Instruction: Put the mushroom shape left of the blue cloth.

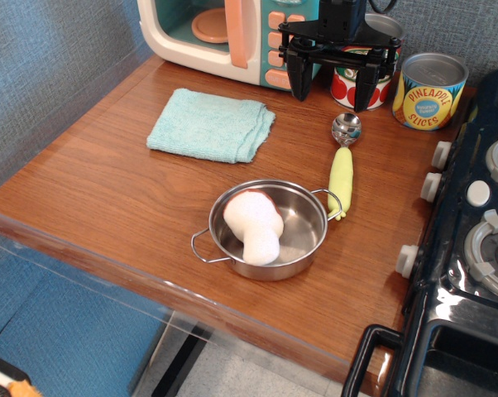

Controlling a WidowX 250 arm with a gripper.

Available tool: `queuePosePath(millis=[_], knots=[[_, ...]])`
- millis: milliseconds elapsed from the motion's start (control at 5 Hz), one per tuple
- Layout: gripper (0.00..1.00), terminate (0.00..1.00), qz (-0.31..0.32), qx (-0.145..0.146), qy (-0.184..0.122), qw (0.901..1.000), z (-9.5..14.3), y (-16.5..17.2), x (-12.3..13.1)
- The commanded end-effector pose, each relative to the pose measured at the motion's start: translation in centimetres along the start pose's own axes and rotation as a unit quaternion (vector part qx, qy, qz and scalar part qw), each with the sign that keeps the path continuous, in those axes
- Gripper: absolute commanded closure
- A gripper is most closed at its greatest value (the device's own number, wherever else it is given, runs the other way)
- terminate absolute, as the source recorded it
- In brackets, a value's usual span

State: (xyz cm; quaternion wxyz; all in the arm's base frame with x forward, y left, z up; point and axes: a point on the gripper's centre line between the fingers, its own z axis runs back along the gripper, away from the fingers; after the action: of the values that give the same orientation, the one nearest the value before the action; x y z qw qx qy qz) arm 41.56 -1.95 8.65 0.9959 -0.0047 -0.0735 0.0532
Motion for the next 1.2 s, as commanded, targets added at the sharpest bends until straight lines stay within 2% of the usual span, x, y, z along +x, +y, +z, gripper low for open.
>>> queuePosePath(millis=[0, 200, 400, 600, 800, 1000], knots=[[0.0, 0.0, 0.0, 0.0, 0.0, 1.0, 0.0, 0.0, 0.0], [0.0, 0.0, 0.004, -0.009, -0.011, 0.9999, 0.6, -0.5, -1.3], [0.0, 0.0, -0.001, -0.016, -0.028, 0.9995, 2.1, -1.3, -4.8], [0.0, 0.0, -0.01, -0.005, -0.041, 0.9991, 3.5, -1.6, -8.8], [0.0, 0.0, -0.013, -0.005, -0.033, 0.9993, 3.2, -1.4, -11.8], [0.0, 0.0, -0.006, -0.01, -0.024, 0.9996, 2.2, -0.8, -12.6]])
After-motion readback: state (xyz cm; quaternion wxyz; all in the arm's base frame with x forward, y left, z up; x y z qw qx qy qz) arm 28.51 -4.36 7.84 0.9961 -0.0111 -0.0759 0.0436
